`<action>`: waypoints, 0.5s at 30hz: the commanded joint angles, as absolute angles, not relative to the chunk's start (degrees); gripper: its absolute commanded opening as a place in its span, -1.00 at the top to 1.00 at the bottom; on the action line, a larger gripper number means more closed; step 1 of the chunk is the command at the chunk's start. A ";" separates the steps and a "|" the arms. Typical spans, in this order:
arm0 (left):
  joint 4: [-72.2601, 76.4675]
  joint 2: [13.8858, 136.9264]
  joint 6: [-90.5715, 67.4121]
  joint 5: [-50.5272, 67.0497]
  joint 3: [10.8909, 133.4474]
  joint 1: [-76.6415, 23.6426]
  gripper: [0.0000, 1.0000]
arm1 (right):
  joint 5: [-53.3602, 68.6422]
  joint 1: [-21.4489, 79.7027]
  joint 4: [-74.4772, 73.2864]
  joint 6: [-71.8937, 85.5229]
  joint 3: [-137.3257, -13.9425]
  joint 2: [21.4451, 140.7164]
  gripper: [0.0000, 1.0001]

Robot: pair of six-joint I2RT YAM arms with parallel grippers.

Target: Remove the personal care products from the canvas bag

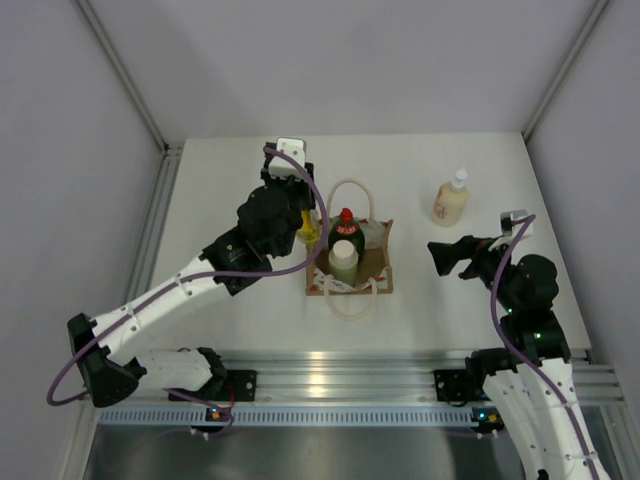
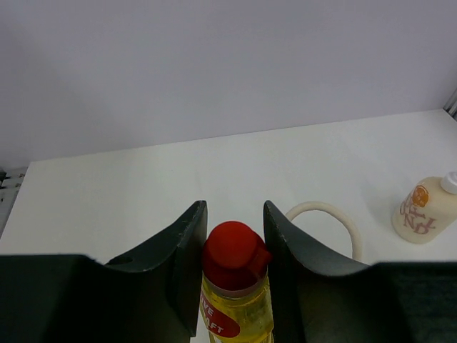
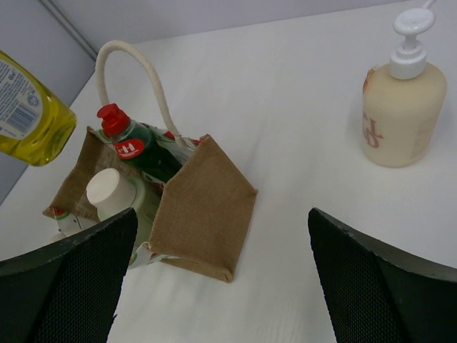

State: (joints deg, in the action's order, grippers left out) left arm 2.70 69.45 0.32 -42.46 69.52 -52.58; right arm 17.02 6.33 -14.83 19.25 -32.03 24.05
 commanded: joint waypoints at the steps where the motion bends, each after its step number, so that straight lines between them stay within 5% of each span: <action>1: 10.02 68.73 1.94 -43.16 75.06 -50.37 1.00 | 17.14 6.68 -16.00 18.63 -34.98 23.82 -0.99; 15: 10.63 72.24 -4.74 -36.92 72.51 -33.07 1.00 | 19.16 6.59 -18.19 18.90 -36.04 22.15 -0.99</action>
